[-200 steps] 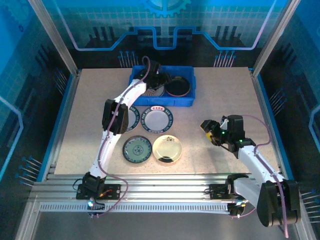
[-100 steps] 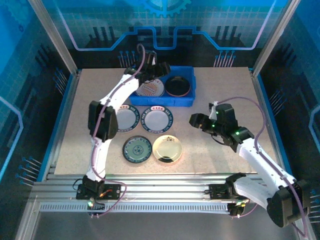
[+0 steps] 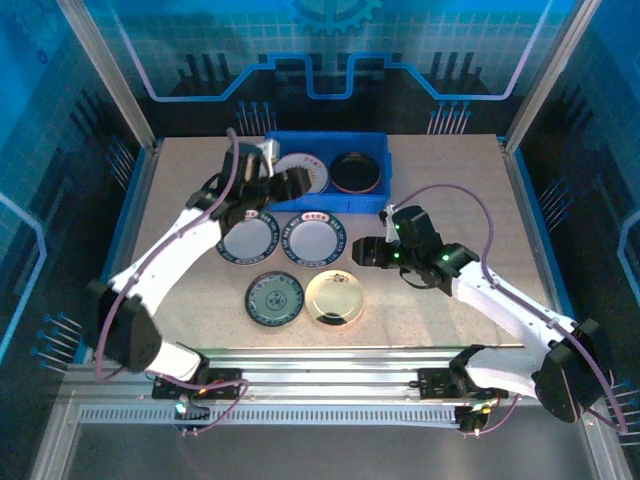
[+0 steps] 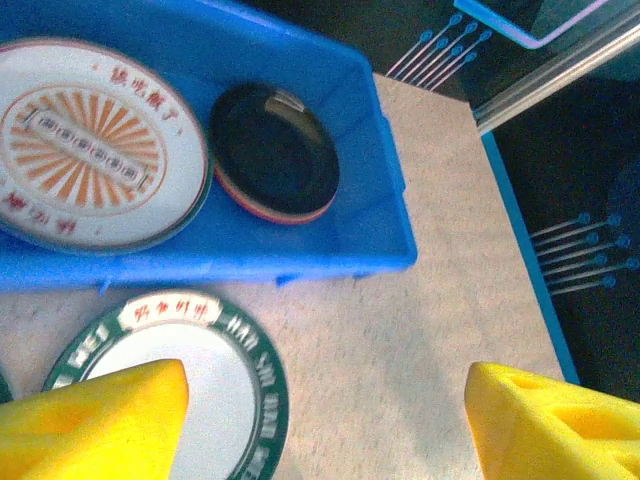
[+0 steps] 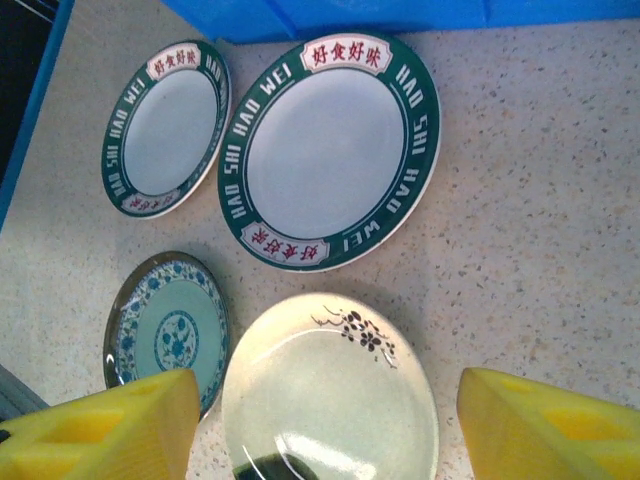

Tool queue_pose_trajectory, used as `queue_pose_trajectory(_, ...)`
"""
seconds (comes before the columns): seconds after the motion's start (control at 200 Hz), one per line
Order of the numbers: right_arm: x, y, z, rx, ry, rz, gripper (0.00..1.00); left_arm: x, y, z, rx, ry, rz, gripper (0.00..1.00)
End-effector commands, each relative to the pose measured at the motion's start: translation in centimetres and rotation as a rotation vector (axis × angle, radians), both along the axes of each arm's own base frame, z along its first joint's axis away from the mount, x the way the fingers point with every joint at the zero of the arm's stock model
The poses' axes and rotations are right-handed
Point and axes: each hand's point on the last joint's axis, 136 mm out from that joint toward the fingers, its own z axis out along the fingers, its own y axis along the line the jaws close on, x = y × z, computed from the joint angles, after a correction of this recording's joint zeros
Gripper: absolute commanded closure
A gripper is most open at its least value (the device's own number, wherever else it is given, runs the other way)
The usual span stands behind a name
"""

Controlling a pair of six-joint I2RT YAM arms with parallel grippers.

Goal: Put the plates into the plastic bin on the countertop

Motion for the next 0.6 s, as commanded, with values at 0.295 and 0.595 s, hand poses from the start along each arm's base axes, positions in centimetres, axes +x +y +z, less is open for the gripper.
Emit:
queue_pose_trajectory(0.295,-2.7,-0.4,-5.0,0.008,0.003,-0.023,0.39,-11.8,1.9,-5.2,-0.053,0.124,-0.064,0.26)
queue_pose_trajectory(0.595,-3.7,0.1,-8.0,0.028,0.117,-0.017,0.59,-14.9,-0.3,-10.8,-0.061,0.276,-0.145,0.28)
